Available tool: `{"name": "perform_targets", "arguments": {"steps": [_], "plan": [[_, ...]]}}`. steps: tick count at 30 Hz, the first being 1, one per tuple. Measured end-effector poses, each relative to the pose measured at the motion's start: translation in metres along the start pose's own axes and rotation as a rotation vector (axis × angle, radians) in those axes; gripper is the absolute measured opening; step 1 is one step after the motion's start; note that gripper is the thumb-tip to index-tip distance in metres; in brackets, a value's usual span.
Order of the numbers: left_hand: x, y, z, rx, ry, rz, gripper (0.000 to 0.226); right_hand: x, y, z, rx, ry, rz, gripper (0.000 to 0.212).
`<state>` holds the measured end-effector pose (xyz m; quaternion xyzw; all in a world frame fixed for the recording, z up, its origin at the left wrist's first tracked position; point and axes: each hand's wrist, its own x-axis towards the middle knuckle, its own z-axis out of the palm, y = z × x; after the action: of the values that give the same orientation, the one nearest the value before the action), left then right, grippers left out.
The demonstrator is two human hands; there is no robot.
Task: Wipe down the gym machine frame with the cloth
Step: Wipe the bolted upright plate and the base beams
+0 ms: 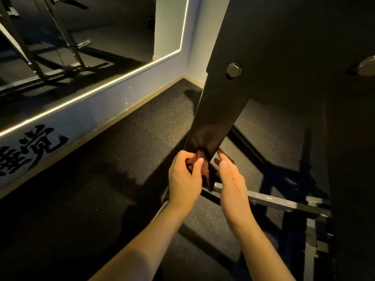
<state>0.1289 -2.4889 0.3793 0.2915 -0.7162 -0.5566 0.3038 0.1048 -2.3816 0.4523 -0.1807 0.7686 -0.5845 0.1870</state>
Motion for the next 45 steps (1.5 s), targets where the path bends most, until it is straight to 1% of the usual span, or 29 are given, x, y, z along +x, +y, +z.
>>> {"name": "perform_targets", "arguments": {"steps": [1, 4, 5, 6, 7, 10, 12, 14, 16, 18, 19, 20, 22, 23, 24, 25, 28, 29, 30, 32, 35, 36, 37, 39, 40, 41, 43, 44, 45], "plan": [[-0.001, -0.009, -0.002, 0.028, 0.020, -0.057, 0.008, 0.000, 0.001, -0.001, -0.029, 0.001, 0.005, 0.036], [0.003, -0.041, -0.019, 0.063, 0.046, -0.321, 0.016, 0.000, 0.000, -0.001, -0.084, 0.008, 0.068, 0.026], [0.005, -0.046, -0.024, 0.059, 0.047, -0.380, 0.016, 0.000, 0.002, -0.001, -0.076, 0.011, 0.081, 0.028], [0.007, -0.046, -0.026, 0.054, 0.050, -0.390, 0.015, 0.000, 0.003, -0.002, -0.071, 0.016, 0.090, 0.034], [0.008, -0.040, -0.025, 0.038, 0.047, -0.354, 0.014, 0.000, 0.004, -0.002, -0.072, 0.024, 0.095, 0.038], [0.005, -0.014, -0.008, -0.027, -0.025, -0.135, 0.010, 0.003, 0.007, -0.001, -0.051, -0.011, 0.052, 0.028], [-0.001, -0.018, 0.000, -0.002, -0.018, -0.105, 0.008, 0.002, 0.009, 0.000, -0.049, -0.019, 0.072, 0.028], [-0.003, -0.037, -0.005, 0.043, 0.026, -0.254, 0.007, 0.002, 0.010, 0.000, -0.057, 0.002, 0.082, 0.028], [0.000, -0.058, -0.016, 0.080, 0.035, -0.467, 0.006, 0.002, 0.012, 0.002, -0.063, 0.019, 0.100, 0.042], [0.002, -0.068, -0.022, 0.091, 0.010, -0.568, 0.007, 0.001, 0.016, 0.005, -0.060, 0.029, 0.113, 0.049], [0.001, -0.063, -0.021, 0.071, 0.004, -0.559, 0.007, 0.000, 0.018, 0.008, -0.059, 0.027, 0.109, 0.049], [-0.001, -0.056, -0.017, 0.051, -0.003, -0.505, 0.008, -0.001, 0.020, 0.011, -0.054, 0.024, 0.107, 0.049], [-0.009, -0.039, -0.006, -0.001, -0.033, -0.334, 0.009, -0.004, 0.028, 0.016, -0.014, 0.015, 0.122, 0.048], [-0.013, -0.033, 0.000, -0.014, -0.049, -0.283, 0.008, -0.006, 0.033, 0.018, 0.004, 0.014, 0.142, 0.049], [-0.015, -0.031, 0.004, -0.007, -0.046, -0.280, 0.008, -0.007, 0.035, 0.018, 0.013, 0.017, 0.163, 0.049], [-0.016, -0.034, 0.005, 0.009, -0.023, -0.326, 0.009, -0.008, 0.037, 0.017, 0.003, 0.021, 0.178, 0.049], [-0.008, -0.063, -0.003, 0.052, 0.086, -0.675, 0.010, -0.006, 0.035, 0.015, -0.044, 0.016, 0.193, 0.047], [-0.006, -0.071, -0.008, 0.062, 0.104, -0.763, 0.008, -0.005, 0.035, 0.016, -0.047, 0.017, 0.214, 0.048], [-0.004, -0.075, -0.011, 0.072, 0.107, -0.793, 0.006, -0.004, 0.035, 0.018, -0.047, 0.019, 0.229, 0.049], [-0.003, -0.073, -0.008, 0.053, 0.099, -0.713, 0.005, -0.002, 0.036, 0.019, -0.048, 0.019, 0.241, 0.049], [-0.003, -0.051, -0.003, 0.010, 0.036, -0.521, 0.006, 0.000, 0.038, 0.020, -0.045, 0.024, 0.259, 0.030], [-0.003, -0.052, -0.002, 0.013, 0.041, -0.509, 0.007, 0.000, 0.037, 0.020, -0.042, 0.021, 0.267, 0.030], [-0.001, -0.058, -0.004, 0.030, 0.060, -0.529, 0.008, -0.001, 0.038, 0.019, -0.037, 0.020, 0.268, 0.037], [0.004, -0.073, -0.011, 0.044, 0.115, -0.682, 0.006, 0.000, 0.039, 0.019, -0.019, 0.034, 0.283, 0.049], [0.008, -0.080, -0.015, 0.045, 0.129, -0.768, 0.003, 0.000, 0.039, 0.020, -0.009, 0.046, 0.295, 0.052], [0.010, -0.085, -0.019, 0.050, 0.132, -0.815, 0.005, -0.002, 0.038, 0.021, -0.008, 0.050, 0.307, 0.054], [0.017, -0.082, -0.019, 0.044, 0.127, -0.786, 0.010, -0.001, 0.039, 0.022, -0.020, 0.057, 0.326, 0.054], [0.018, -0.076, -0.018, 0.019, 0.132, -0.732, 0.010, -0.001, 0.039, 0.021, -0.017, 0.062, 0.331, 0.050], [0.019, -0.068, -0.015, -0.004, 0.126, -0.676, 0.007, 0.000, 0.039, 0.021, -0.010, 0.070, 0.326, 0.040]]}}
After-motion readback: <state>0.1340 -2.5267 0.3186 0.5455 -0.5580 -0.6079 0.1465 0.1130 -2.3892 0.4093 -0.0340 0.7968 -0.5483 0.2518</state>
